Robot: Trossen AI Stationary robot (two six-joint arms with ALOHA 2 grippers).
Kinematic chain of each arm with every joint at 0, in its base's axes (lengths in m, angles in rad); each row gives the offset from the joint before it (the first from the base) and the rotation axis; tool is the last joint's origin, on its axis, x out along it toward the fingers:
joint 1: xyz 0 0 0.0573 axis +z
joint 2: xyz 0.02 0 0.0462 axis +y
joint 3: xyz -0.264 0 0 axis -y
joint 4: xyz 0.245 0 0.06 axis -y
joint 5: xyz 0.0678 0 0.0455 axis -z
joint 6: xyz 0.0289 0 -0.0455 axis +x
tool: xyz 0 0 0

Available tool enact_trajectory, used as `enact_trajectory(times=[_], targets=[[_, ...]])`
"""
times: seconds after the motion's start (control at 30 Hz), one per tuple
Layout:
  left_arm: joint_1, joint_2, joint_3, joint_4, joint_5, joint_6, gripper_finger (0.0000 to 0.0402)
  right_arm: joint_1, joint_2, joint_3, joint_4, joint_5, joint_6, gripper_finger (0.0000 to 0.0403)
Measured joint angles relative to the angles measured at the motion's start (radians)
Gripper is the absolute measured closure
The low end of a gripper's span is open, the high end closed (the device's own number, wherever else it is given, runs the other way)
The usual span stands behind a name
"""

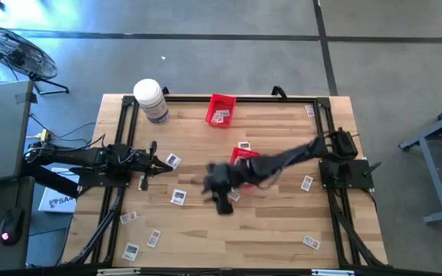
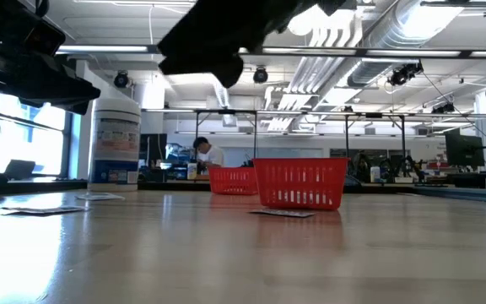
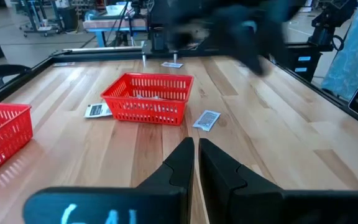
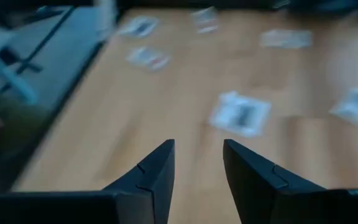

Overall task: Pick & Place First Aid Supplies
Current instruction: Put the white ointment pack into the top red bin

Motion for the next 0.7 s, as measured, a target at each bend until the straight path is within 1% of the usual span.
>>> enact_trajectory(times=[0.07, 0.1, 0.33, 0.43, 0.5, 0.6, 0.7], targets=[[0.000, 0.000, 0.000, 0.000, 0.000, 0.000, 0.0380, 0.061, 0.000, 0.000, -0.032, 0.019, 0.052, 0.0274], [0.000, 0.000, 0.000, 0.000, 0.000, 0.000, 0.0380, 0.088, 0.000, 0.000, -0.059, 0.046, 0.082, 0.0274], [0.000, 0.000, 0.000, 0.000, 0.000, 0.000, 0.0380, 0.236, 0.000, 0.000, -0.428, 0.376, 0.370, 0.0274], [0.000, 0.000, 0.000, 0.000, 0.000, 0.000, 0.0380, 0.271, 0.000, -0.001, -0.500, 0.475, 0.444, 0.0274], [0.000, 0.000, 0.000, 0.000, 0.000, 0.000, 0.0380, 0.282, 0.000, -0.004, -0.497, 0.496, 0.476, 0.0274], [0.000, 0.000, 0.000, 0.000, 0.000, 0.000, 0.0380, 0.265, 0.000, -0.061, -0.453, 0.433, 0.565, 0.0274], [0.000, 0.000, 0.000, 0.000, 0.000, 0.000, 0.0380, 0.240, 0.002, -0.146, -0.400, 0.421, 0.629, 0.0274]])
